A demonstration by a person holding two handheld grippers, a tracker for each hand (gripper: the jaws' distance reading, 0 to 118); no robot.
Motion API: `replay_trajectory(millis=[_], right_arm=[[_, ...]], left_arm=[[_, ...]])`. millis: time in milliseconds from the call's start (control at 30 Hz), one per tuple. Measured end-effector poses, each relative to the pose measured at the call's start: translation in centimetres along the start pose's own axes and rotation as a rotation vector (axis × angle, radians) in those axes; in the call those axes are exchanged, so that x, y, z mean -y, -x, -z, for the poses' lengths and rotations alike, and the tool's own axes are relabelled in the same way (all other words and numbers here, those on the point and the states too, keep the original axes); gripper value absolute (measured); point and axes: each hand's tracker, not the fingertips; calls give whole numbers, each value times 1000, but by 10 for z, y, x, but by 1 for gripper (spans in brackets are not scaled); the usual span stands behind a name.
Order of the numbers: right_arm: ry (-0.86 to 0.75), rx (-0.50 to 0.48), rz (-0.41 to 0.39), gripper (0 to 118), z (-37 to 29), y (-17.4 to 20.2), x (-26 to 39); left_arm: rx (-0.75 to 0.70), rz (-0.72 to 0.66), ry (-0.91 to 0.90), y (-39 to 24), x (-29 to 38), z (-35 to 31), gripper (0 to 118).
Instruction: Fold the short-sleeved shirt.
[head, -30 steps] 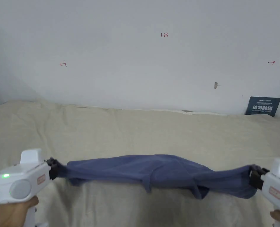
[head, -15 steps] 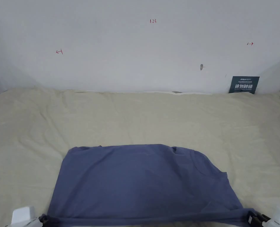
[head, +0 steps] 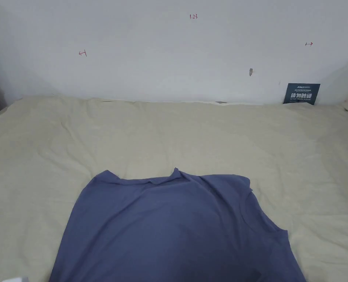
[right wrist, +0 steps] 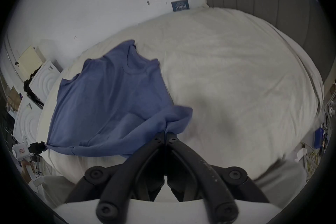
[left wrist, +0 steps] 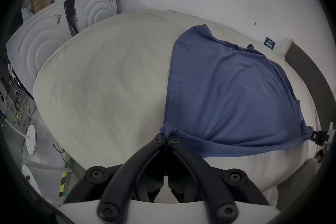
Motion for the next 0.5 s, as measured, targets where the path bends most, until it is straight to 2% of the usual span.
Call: replay_trajectory(millis=[233,400,433,467,500], right_arm=[[102,38,-12,3,13,7,24],[98,71,-30,3,20,4,21],[95,72,-29,4,18,4,21],[96,70,-24,9,15,3,18],[99,68,-25,28,12,5,13]], left_arm=[[-18,38,56,4,18,1,2],[-48,28,61,-2,21,8,3],[-48,10,61,-2,19,7,5],[-46,-32,63,0,17,3,13],[-51,-74,68,0,13,0,39]])
